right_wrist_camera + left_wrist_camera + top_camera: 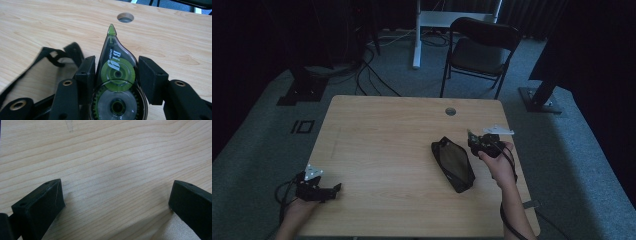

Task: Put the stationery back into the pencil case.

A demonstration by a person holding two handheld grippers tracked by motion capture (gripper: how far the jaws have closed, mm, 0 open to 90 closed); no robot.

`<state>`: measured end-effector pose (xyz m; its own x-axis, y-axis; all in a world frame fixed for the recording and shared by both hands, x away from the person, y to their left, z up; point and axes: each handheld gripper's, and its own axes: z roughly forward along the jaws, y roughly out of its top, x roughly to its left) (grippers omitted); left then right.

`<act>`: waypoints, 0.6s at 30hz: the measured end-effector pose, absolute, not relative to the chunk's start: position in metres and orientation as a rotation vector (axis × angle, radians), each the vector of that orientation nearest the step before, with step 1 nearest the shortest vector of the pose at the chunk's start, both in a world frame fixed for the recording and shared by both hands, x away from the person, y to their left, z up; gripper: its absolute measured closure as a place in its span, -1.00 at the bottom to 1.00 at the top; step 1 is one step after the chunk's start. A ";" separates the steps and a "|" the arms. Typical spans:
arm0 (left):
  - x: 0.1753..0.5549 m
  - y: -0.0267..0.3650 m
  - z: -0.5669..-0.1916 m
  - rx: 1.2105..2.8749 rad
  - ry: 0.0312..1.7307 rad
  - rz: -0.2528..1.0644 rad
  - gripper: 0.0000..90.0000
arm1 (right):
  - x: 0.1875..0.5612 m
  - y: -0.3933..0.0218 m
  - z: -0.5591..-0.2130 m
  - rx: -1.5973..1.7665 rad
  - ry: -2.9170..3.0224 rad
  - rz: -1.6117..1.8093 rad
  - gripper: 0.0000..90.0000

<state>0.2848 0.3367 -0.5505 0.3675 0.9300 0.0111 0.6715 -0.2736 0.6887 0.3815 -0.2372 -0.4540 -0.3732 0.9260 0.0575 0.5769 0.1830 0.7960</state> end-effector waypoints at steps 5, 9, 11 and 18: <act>0.285 0.337 -0.550 2.038 1.380 0.564 -1.00 | 0.372 -0.226 -0.447 1.386 2.032 1.071 0.09; 0.285 0.337 -0.550 2.038 1.380 0.564 -1.00 | 0.366 -0.216 -0.445 1.370 2.045 1.103 0.09; 0.285 0.337 -0.550 2.037 1.381 0.564 -1.00 | 0.364 -0.212 -0.444 1.356 2.058 1.105 0.09; 0.285 0.336 -0.551 2.032 1.388 0.567 -1.00 | 0.360 -0.198 -0.445 1.344 2.088 1.113 0.09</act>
<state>0.2855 0.3365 -0.5505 0.3597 0.9330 0.0102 0.6736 -0.2672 0.6891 0.3599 -0.1981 -0.4453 -0.4465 0.8918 0.0730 0.5578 0.2136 0.8020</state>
